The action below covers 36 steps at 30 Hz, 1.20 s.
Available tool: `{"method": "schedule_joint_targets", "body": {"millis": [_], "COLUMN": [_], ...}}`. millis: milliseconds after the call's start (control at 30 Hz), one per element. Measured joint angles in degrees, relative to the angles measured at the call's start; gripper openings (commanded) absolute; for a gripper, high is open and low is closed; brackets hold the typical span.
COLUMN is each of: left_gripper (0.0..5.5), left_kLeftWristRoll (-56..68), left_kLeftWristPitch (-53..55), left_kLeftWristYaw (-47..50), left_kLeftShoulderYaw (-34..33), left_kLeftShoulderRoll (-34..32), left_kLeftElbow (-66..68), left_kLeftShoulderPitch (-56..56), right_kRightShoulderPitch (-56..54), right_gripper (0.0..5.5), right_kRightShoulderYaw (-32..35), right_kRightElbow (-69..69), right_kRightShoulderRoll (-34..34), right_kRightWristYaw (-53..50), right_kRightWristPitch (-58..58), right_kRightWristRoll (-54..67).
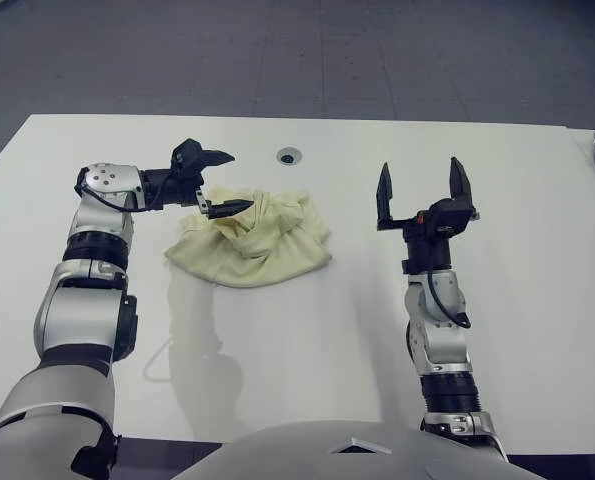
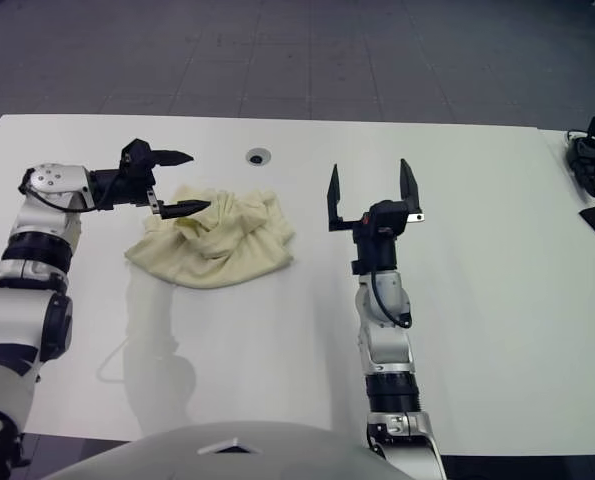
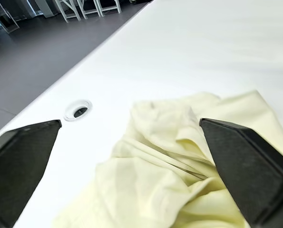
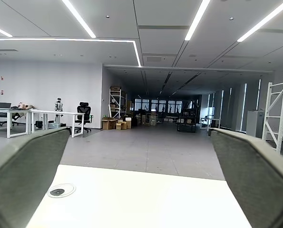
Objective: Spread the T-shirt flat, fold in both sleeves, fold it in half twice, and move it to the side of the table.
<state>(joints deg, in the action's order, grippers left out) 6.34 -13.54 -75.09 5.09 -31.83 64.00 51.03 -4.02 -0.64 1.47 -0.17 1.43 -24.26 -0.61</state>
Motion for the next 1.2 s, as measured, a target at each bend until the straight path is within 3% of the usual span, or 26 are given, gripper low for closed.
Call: {"method": "schedule_joint_targets", "body": {"millis": [200, 533, 900, 1200], "left_gripper": [5.4, 5.4, 5.4, 5.4], "left_kLeftWristRoll": [-4.7, -9.5, -8.4, -3.9], "left_kLeftWristPitch": [4.6, 11.5, 8.6, 9.3], "left_kLeftWristYaw": [0.2, 1.0, -6.8, -5.2], "left_kLeftShoulderYaw": [1.1, 2.3, 3.4, 3.5], "left_kLeftShoulderRoll": [2.2, 3.7, 6.6, 10.1], "left_kLeftElbow": [8.4, 11.4, 4.6, -7.9], "left_kLeftShoulderPitch": [2.1, 1.7, -3.7, -12.1], "right_kRightShoulderPitch": [-1.7, -2.5, -2.6, -2.5], "right_gripper": [5.37, 5.37, 5.37, 5.37], "right_kRightShoulderYaw": [0.0, -1.2, -2.3, -2.4], "right_kRightElbow": [3.1, 4.8, 4.8, 3.1], "right_kRightShoulderRoll": [0.0, 0.0, 0.6, 0.6], "right_kRightWristYaw": [0.1, 0.1, 0.0, -0.1], "right_kRightWristPitch": [-1.4, -2.8, -3.2, -2.7], "right_kRightWristRoll": [-0.1, -1.3, -2.5, -2.5]}}
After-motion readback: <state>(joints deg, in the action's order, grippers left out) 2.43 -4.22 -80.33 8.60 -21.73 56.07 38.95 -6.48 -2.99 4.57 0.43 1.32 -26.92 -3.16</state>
